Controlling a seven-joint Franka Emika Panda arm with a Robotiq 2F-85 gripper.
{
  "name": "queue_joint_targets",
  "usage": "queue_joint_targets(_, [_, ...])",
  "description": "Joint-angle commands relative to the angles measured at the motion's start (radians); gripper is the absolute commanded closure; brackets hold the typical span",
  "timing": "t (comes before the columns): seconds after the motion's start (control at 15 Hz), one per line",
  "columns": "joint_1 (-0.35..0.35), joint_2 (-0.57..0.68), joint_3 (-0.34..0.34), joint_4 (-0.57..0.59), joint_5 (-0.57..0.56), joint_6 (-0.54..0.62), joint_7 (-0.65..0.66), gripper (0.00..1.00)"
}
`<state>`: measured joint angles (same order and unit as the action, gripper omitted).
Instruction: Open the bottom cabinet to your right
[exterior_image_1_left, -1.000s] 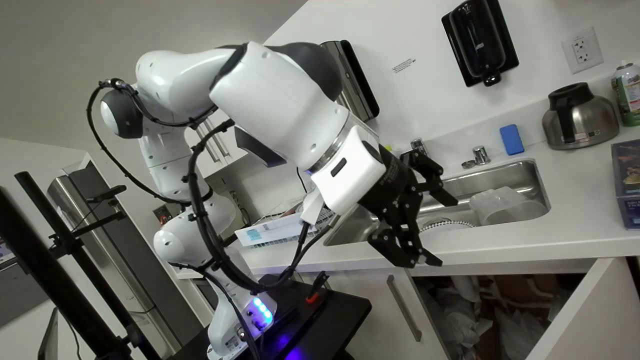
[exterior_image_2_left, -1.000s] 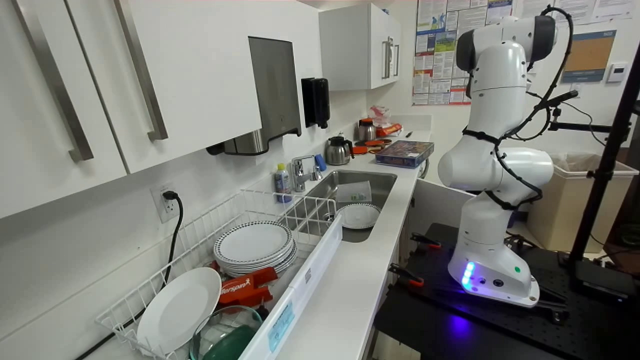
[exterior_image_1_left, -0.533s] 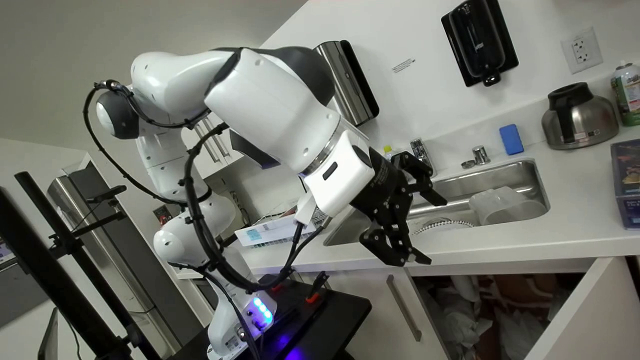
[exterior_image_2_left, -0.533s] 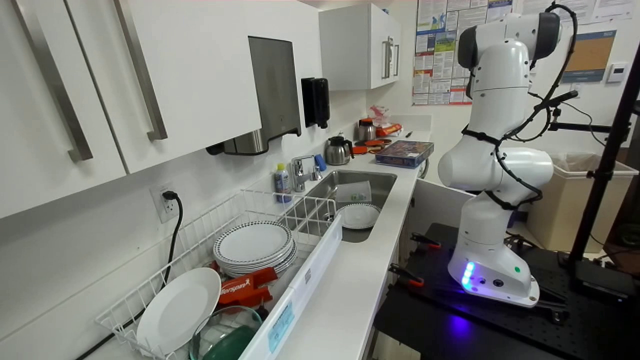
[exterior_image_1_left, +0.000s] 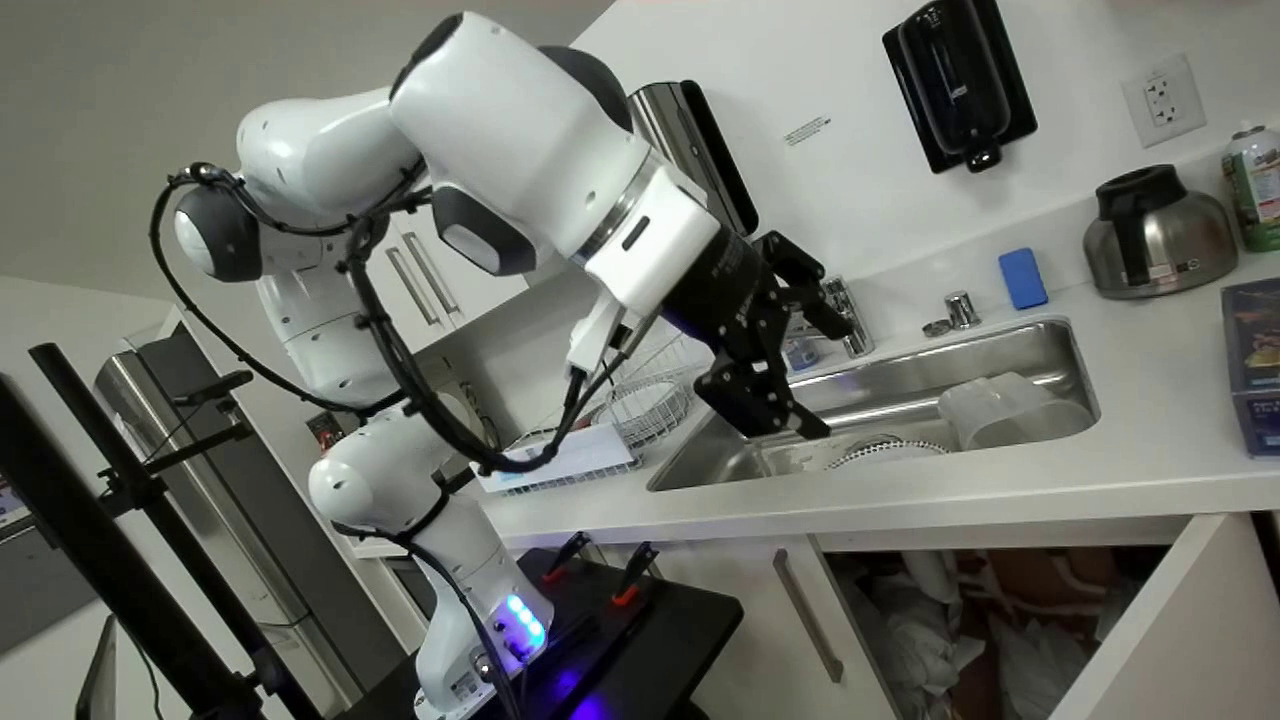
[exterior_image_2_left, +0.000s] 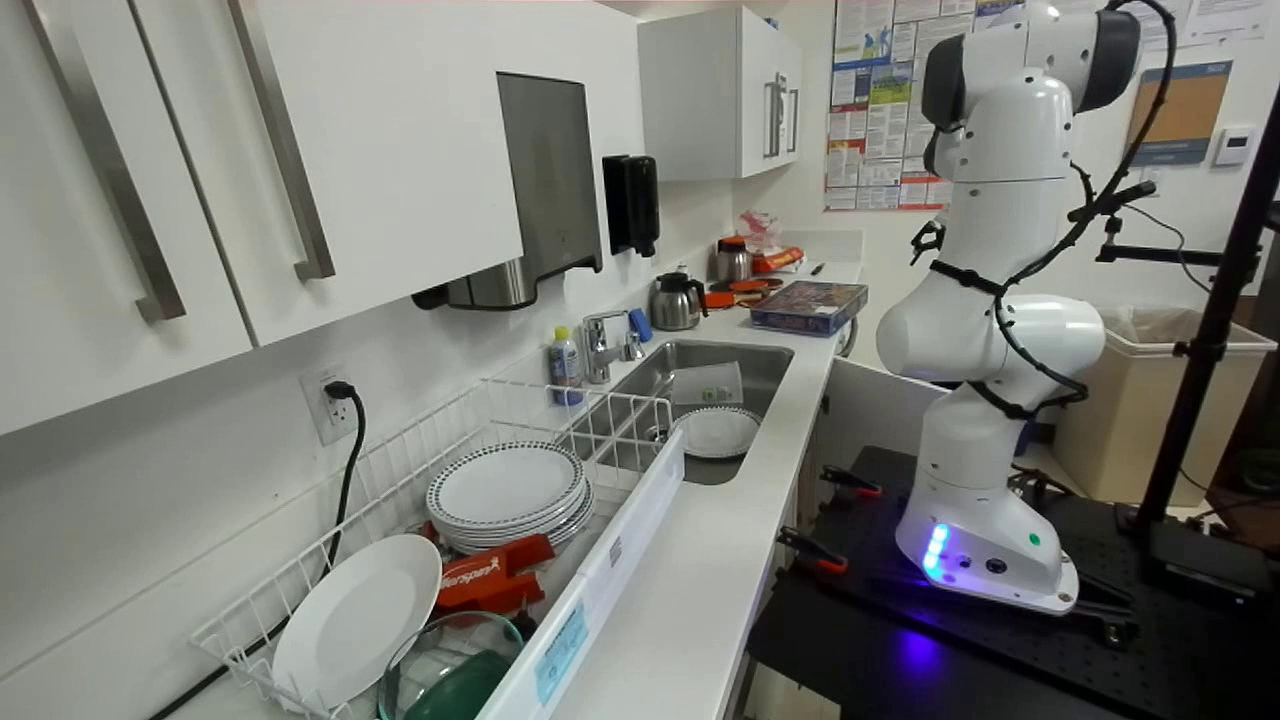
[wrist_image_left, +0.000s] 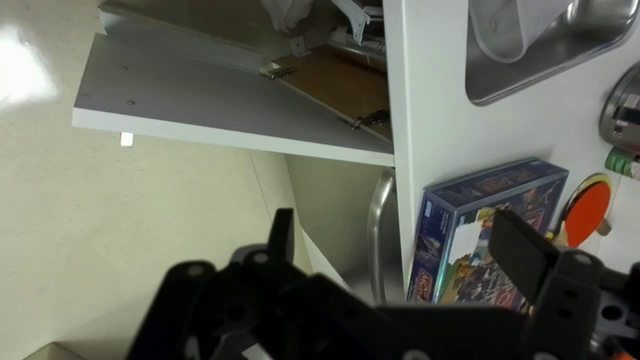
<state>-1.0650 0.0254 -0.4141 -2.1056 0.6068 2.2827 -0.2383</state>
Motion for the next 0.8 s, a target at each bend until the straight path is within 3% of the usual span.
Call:
queue_joint_targets(0.0, [0.037, -0.128, -0.015, -0.034, -0.121, -0.17, 0.092, 0.0])
queue_joint_targets(0.2, [0.06, -0.186, -0.018, -0.033, -0.212, -0.328, 0.147, 0.0])
queue_joint_targets(0.33, [0.074, -0.221, -0.018, -0.04, -0.256, -0.372, 0.168, 0.0])
queue_joint_targets(0.53, [0.093, -0.264, -0.015, -0.061, -0.307, -0.369, 0.181, 0.0])
queue_joint_targets(0.6, [0.1, -0.206, -0.034, -0.018, -0.275, -0.362, 0.152, 0.0])
queue_joint_targets(0.73, [0.108, -0.225, -0.035, -0.031, -0.291, -0.362, 0.154, 0.0])
